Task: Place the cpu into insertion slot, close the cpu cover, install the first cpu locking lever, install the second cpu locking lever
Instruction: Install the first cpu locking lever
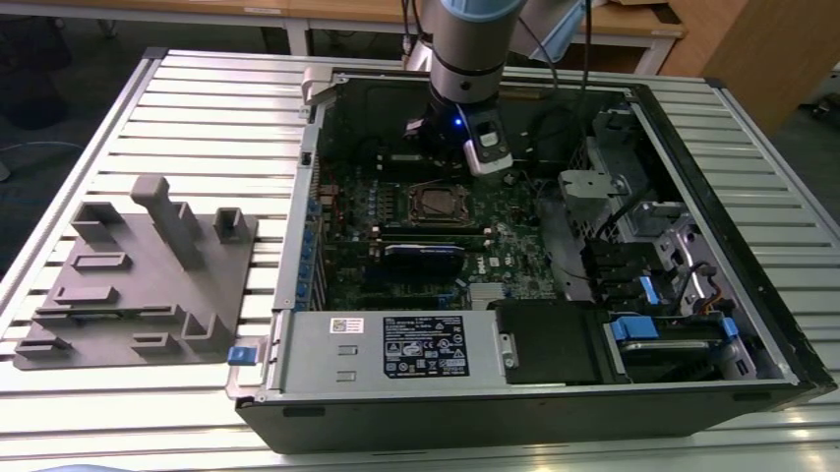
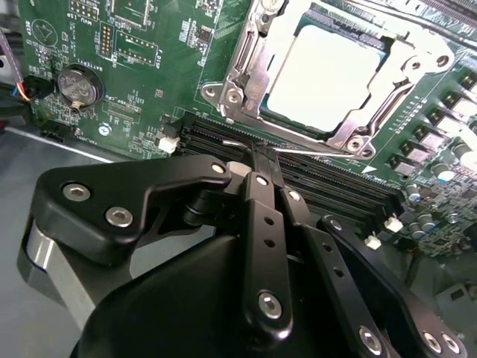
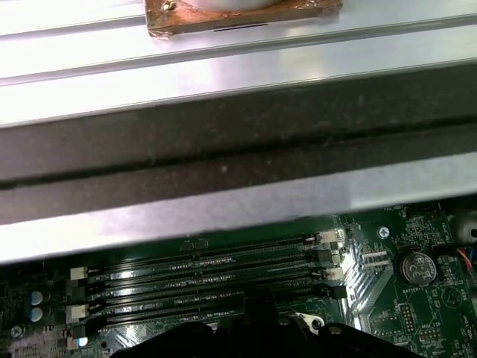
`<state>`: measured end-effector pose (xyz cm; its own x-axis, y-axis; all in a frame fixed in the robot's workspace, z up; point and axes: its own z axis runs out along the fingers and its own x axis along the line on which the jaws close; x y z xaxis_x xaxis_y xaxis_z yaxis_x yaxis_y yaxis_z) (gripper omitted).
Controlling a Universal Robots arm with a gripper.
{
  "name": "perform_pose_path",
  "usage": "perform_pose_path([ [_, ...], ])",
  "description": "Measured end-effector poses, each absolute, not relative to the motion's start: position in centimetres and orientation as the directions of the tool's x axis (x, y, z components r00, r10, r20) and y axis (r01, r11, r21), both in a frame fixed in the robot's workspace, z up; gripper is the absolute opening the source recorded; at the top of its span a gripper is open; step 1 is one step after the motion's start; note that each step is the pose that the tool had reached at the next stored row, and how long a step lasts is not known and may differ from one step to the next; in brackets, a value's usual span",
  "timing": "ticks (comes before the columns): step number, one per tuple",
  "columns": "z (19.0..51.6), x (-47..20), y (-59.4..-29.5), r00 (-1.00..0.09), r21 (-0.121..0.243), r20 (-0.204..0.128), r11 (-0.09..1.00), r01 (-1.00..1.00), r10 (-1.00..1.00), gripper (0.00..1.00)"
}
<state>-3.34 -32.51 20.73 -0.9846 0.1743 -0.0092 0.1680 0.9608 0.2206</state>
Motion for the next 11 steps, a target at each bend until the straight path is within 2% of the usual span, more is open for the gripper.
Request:
perform_pose_path([
  [11,20.71,-3.36,-32.34,-0.980,0.220,-0.009,0.956,0.193,0.200,0.11],
])
